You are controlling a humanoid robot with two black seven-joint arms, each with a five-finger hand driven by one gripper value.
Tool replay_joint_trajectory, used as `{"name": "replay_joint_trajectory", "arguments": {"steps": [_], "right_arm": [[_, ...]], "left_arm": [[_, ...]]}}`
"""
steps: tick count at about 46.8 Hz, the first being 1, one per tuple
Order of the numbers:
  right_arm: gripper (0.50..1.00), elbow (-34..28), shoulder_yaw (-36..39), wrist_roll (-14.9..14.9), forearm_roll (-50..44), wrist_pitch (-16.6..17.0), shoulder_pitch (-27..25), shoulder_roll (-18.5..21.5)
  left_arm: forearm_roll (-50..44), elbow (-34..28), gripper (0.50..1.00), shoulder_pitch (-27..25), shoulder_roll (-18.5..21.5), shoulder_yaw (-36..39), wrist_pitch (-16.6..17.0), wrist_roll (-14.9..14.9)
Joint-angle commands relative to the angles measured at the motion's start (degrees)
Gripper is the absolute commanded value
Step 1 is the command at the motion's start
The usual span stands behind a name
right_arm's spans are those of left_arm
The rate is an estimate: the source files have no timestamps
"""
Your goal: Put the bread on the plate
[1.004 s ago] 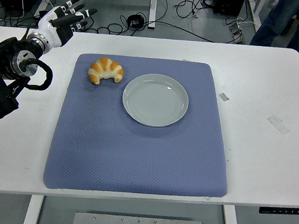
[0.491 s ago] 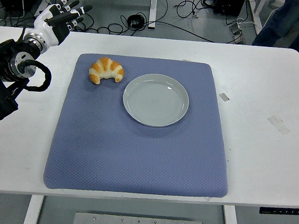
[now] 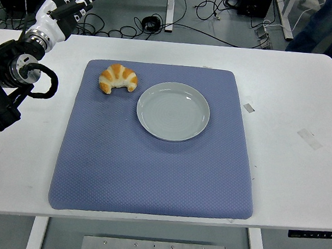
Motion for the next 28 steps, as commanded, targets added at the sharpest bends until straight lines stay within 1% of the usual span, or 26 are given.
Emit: {"name": "replay_joint_trajectory", "arguments": {"steps": [1, 4, 7, 9, 13, 17, 20, 25, 28], "right_arm": [[1.000, 0.0, 0.0, 0.0, 0.0, 0.0, 0.0, 0.0], [1.000, 0.0, 0.0, 0.0, 0.0, 0.0, 0.0, 0.0], [1.000, 0.0, 0.1, 0.0, 0.0, 0.0, 0.0, 0.0], [1.000, 0.0, 0.0, 0.0, 0.0, 0.0, 0.0, 0.0], [1.000, 0.0, 0.1, 0.0, 0.0, 0.0, 0.0, 0.0], [1.000, 0.0, 0.1, -0.1, 0.0, 0.0, 0.0, 0.0], [1.000, 0.0, 0.0, 0.0, 0.0, 0.0, 0.0, 0.0], [1.000, 0.0, 0.0, 0.0, 0.0, 0.0, 0.0, 0.0], [1.000, 0.0, 0.0, 0.0, 0.0, 0.0, 0.0, 0.0]], "left_arm": [[1.4, -0.3, 0.983, -1.4, 0.1, 4.0, 3.3, 0.5], [2.1, -0.3, 0.981, -3.8, 0.4, 9.6, 8.4, 0.5], [2.2, 0.0, 0.981, -5.1, 0.3, 14.4, 12.7, 0.3], [2.3, 0.0, 0.981, -5.4, 0.3, 16.5, 14.3, 0.2], [2.5, -0.2, 0.983, -5.7, 0.5, 18.9, 13.8, 0.1], [5.0, -0.8, 0.981, -5.8, 1.8, 19.9, 10.9, -0.2], [7.9, -0.9, 0.980, -5.9, 3.1, 19.9, 9.5, -0.2], [10.2, -2.9, 0.981, -6.4, 4.0, 20.5, 8.7, 0.5], [11.6, -5.2, 0.981, -7.6, 6.0, 23.6, 8.5, 0.7]]}}
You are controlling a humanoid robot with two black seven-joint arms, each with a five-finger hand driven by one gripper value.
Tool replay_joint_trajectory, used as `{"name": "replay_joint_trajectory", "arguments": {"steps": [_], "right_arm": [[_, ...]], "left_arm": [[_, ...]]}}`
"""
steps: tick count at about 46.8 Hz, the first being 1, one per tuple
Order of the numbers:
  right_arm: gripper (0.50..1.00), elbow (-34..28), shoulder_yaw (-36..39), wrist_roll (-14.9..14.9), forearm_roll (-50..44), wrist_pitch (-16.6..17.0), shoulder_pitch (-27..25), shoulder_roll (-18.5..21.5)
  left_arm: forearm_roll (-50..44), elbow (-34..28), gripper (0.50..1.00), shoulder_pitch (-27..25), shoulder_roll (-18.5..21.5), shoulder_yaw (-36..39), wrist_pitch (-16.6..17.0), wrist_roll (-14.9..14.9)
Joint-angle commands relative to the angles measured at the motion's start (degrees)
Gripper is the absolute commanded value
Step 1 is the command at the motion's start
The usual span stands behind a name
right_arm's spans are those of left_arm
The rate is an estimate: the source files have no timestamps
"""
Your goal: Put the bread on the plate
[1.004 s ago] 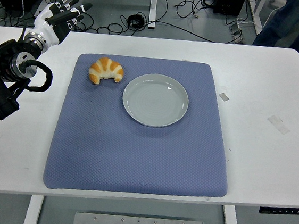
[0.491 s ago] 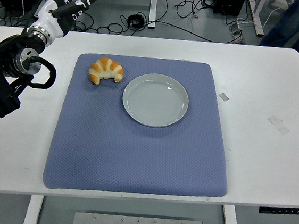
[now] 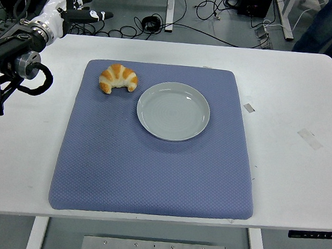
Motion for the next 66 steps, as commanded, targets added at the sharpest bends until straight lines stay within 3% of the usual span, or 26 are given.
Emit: {"name": "replay_joint_trajectory", "arguments": {"steps": [1, 11, 15, 22, 33, 38, 43, 52, 60, 66], "right_arm": [[1.000, 0.0, 0.0, 0.0, 0.0, 0.0, 0.0, 0.0], [1.000, 0.0, 0.0, 0.0, 0.0, 0.0, 0.0, 0.0], [1.000, 0.0, 0.0, 0.0, 0.0, 0.0, 0.0, 0.0], [1.000, 0.0, 0.0, 0.0, 0.0, 0.0, 0.0, 0.0], [1.000, 0.0, 0.0, 0.0, 0.0, 0.0, 0.0, 0.0], [1.000, 0.0, 0.0, 0.0, 0.0, 0.0, 0.0, 0.0], [1.000, 0.0, 0.0, 0.0, 0.0, 0.0, 0.0, 0.0], [1.000, 0.0, 0.0, 0.0, 0.0, 0.0, 0.0, 0.0], [1.000, 0.0, 0.0, 0.0, 0.0, 0.0, 0.0, 0.0], [1.000, 0.0, 0.0, 0.0, 0.0, 0.0, 0.0, 0.0]], "left_arm": [[1.6, -2.4, 0.981, -1.5, 2.4, 3.6, -0.2, 0.2], [3.6, -3.6, 0.981, -5.9, 4.3, 15.0, -1.3, 0.3], [3.6, -4.3, 0.983, -6.1, 6.0, 15.8, -2.8, 0.2], [3.5, -11.7, 0.983, -6.0, 10.0, 15.2, -2.7, -0.3], [3.6, -20.9, 0.983, -5.5, 12.7, 15.2, 5.4, -0.2], [3.8, -21.6, 0.983, -6.1, 12.6, 18.8, 5.2, 1.8], [3.7, -21.5, 0.983, -9.9, 11.9, 26.8, 5.0, 8.0], [3.8, -18.6, 0.984, -13.2, 9.0, 34.4, 5.2, 15.3], [6.2, -14.6, 0.984, -12.9, 5.4, 36.0, 5.0, 16.7], [8.5, -10.6, 0.986, -12.3, 3.5, 37.4, 4.2, 15.8]]}}
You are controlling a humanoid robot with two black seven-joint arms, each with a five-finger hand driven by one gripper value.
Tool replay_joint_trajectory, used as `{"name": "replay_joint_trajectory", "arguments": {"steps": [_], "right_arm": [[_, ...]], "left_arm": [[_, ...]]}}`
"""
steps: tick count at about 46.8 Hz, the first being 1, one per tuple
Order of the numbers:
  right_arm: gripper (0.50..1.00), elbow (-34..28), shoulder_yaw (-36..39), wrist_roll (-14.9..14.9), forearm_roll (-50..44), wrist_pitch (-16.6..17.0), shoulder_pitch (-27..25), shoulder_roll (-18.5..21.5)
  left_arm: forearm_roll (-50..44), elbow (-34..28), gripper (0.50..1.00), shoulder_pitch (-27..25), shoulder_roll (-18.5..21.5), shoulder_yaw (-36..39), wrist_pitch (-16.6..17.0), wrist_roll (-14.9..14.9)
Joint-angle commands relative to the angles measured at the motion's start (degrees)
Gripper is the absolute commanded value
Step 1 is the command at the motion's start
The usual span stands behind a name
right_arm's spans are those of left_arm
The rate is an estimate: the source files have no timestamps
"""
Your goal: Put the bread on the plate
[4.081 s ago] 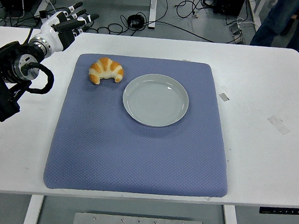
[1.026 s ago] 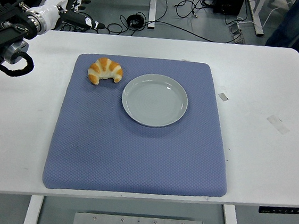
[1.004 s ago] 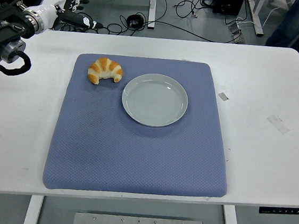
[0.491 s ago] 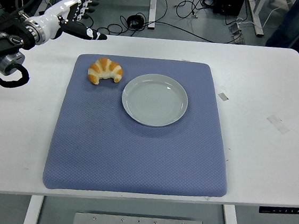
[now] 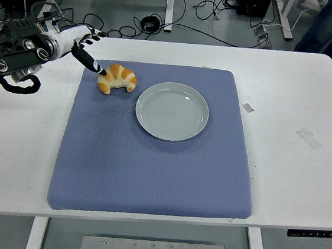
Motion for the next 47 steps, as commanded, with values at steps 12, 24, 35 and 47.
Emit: {"name": "replay_joint_trajectory", "arguments": {"steps": [12, 24, 35, 47], "right_arm": [[1.000, 0.0, 0.0, 0.0, 0.0, 0.0, 0.0, 0.0], [1.000, 0.0, 0.0, 0.0, 0.0, 0.0, 0.0, 0.0], [1.000, 0.0, 0.0, 0.0, 0.0, 0.0, 0.0, 0.0], [1.000, 0.0, 0.0, 0.0, 0.0, 0.0, 0.0, 0.0]], "left_arm": [[0.6, 1.6, 0.984, 0.1, -2.5, -0.4, -2.8, -1.1], [2.4, 1.8, 0.981, 0.4, -3.3, 0.2, -3.3, -1.0], [2.8, 6.7, 0.969, 0.9, -6.8, 1.8, -3.3, -1.0], [2.8, 7.7, 0.934, 1.0, -9.1, 1.9, -3.4, -1.2]]}}
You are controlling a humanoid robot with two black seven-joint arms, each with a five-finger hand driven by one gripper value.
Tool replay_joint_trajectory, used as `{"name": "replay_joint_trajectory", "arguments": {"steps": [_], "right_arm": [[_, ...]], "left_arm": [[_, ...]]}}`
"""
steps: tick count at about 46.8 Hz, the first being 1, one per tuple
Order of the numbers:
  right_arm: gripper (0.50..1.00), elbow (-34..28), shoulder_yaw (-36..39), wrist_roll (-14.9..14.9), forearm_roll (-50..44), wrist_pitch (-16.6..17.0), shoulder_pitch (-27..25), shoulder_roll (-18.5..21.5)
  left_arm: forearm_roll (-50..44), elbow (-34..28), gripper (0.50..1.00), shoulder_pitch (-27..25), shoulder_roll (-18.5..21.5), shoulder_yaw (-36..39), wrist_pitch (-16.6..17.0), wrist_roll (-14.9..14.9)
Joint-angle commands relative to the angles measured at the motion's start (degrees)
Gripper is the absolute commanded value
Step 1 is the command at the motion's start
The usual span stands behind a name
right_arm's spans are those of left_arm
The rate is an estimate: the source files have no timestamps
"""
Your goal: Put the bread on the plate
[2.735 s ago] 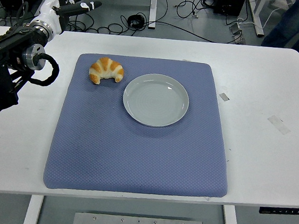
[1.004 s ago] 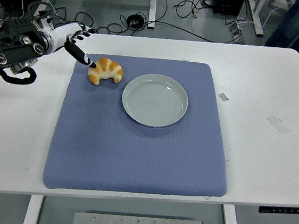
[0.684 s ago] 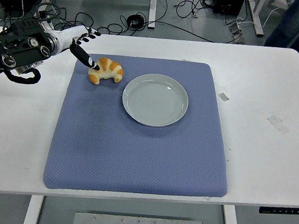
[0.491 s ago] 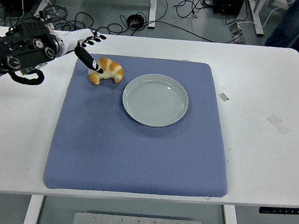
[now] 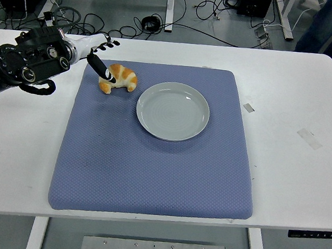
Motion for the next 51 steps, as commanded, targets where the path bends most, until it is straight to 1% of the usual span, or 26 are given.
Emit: {"name": "replay_joint_trajectory", "arguments": {"steps": [1, 7, 12, 23, 32, 37, 40, 42, 44, 48, 49, 51], "right_arm": [[1.000, 0.0, 0.1, 0.0, 0.0, 0.0, 0.0, 0.0], [1.000, 0.0, 0.1, 0.0, 0.0, 0.0, 0.0, 0.0], [1.000, 0.0, 0.0, 0.0, 0.0, 0.0, 0.0, 0.0], [1.000, 0.0, 0.0, 0.0, 0.0, 0.0, 0.0, 0.0], [1.000, 0.0, 0.0, 0.0, 0.0, 0.0, 0.0, 0.0], [1.000, 0.0, 0.1, 0.0, 0.0, 0.0, 0.0, 0.0], [1.000, 0.0, 0.0, 0.0, 0.0, 0.0, 0.0, 0.0], [1.000, 0.0, 0.0, 0.0, 0.0, 0.0, 0.0, 0.0], [1.000, 0.0, 0.0, 0.0, 0.0, 0.0, 0.0, 0.0], [1.000, 0.0, 0.0, 0.0, 0.0, 0.0, 0.0, 0.0], [1.000, 0.0, 0.0, 0.0, 0.0, 0.0, 0.0, 0.0], [1.000, 0.0, 0.0, 0.0, 0.0, 0.0, 0.0, 0.0]], "left_arm": [[0.0, 0.3, 0.933, 0.2, -1.1, 0.1, 0.0, 0.0], [0.9, 0.7, 0.933, 1.2, -2.1, 0.3, 0.1, -1.2], [3.3, 2.3, 0.933, 1.2, -3.3, 0.3, 0.0, -1.1], [3.7, 3.1, 0.930, 1.2, -3.3, 0.5, -0.4, -1.2], [3.8, 3.2, 0.859, 1.5, -3.3, 0.5, -0.3, -1.4], [4.9, 3.7, 0.851, 2.1, -3.3, 0.4, -0.3, -1.4], [5.0, 3.8, 0.830, 2.4, -3.3, 0.4, -0.1, -1.4], [5.0, 3.8, 0.825, 2.5, -3.3, 0.4, 0.0, -1.4], [5.0, 3.8, 0.783, 2.6, -3.3, 0.5, 0.1, -1.4], [5.1, 3.8, 0.760, 2.7, -3.3, 0.5, 0.1, -1.4], [5.1, 3.8, 0.743, 2.7, -3.3, 0.5, 0.1, -1.4], [5.2, 3.8, 0.690, 2.9, -3.3, 0.5, 0.1, -1.5]]}}
